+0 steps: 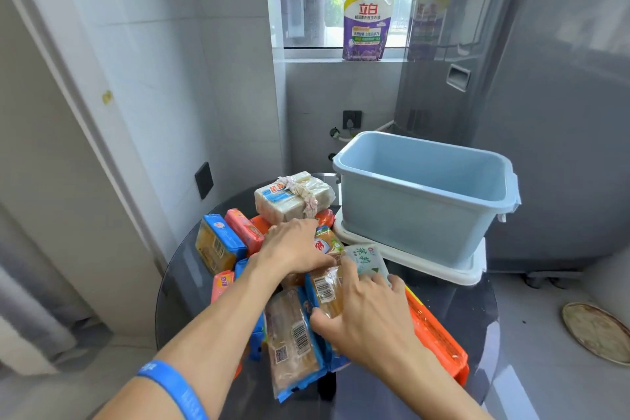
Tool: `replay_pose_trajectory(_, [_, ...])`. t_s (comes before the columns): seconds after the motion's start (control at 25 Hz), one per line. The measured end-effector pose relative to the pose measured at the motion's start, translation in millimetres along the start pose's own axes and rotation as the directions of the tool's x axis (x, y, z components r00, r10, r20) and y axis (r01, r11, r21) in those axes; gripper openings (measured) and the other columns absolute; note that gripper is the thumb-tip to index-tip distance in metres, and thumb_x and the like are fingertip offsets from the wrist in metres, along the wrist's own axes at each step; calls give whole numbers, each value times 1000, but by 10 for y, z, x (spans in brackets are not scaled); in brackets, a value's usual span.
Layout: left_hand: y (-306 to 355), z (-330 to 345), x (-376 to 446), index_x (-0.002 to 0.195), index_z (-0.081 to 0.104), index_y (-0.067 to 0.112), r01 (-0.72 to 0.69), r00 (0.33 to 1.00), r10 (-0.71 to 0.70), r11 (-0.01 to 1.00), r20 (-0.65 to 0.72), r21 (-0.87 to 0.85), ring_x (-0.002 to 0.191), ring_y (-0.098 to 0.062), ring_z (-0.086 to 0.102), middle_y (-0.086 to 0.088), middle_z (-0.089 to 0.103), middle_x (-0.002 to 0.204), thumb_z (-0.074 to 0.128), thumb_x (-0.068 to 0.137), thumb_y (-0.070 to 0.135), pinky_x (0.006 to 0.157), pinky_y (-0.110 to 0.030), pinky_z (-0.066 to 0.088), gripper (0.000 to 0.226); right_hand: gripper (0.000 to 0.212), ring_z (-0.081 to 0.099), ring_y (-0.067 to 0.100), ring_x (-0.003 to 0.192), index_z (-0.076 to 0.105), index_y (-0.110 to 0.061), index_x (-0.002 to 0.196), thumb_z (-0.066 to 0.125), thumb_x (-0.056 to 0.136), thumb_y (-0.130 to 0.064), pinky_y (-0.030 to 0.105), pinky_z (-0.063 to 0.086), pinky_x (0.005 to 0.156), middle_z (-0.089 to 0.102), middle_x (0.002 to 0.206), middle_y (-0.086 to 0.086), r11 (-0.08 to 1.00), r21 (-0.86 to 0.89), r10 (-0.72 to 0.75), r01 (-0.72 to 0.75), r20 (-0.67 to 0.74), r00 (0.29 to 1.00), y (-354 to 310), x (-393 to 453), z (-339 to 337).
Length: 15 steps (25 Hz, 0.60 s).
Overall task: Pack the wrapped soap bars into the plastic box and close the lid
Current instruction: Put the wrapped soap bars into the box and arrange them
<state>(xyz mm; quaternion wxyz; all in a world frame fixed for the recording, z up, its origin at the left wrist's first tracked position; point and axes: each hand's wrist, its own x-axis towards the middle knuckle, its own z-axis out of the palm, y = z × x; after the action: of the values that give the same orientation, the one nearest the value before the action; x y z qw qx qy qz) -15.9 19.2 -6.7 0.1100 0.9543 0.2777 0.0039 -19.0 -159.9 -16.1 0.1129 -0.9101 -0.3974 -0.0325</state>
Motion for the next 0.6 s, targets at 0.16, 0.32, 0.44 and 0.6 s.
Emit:
replay_pose_trajectory(0.16, [-177, -74, 12, 93, 59, 29, 60, 998, -58, 961, 14, -270, 82, -18, 61, 7, 65, 89, 72, 57, 69, 66, -32, 45, 55, 90, 58, 29, 109, 34, -23, 135, 37, 62, -76, 49, 33, 97, 66, 109, 4, 1000, -3, 8, -8, 47, 999, 40, 51, 27])
replay_pose_trajectory(0.32, [-332, -167, 79, 92, 69, 26, 86, 994, -112, 808, -8, -582, 91, -16, 67, 4, 73, 95, 75, 58, 67, 85, -36, 54, 53, 78, 61, 25, 86, 35, -29, 126, 37, 59, -67, 38, 35, 83, 65, 81, -3, 962, 258, 65, -86, 85, 994, 103, 138, -81])
replay_pose_trajectory(0.44, [-241, -120, 88, 89, 65, 25, 76, 994, -101, 885, -31, -460, 92, -19, 67, 3, 73, 99, 71, 58, 73, 77, -35, 52, 58, 65, 59, 23, 83, 42, -35, 120, 48, 60, -59, 37, 44, 80, 65, 84, -8, 825, 521, 147, -217, 172, 974, 227, 184, -189])
replay_pose_trajectory(0.6, [-84, -43, 150, 102, 59, 23, 143, 984, -155, 981, -88, -133, 94, -28, 61, -6, 68, 111, 63, 62, 79, 69, -33, 41, 70, 59, 62, 20, 85, 41, -37, 119, 55, 65, -57, 39, 47, 82, 65, 85, -11, 836, 509, 152, -204, 142, 978, 255, 199, -203])
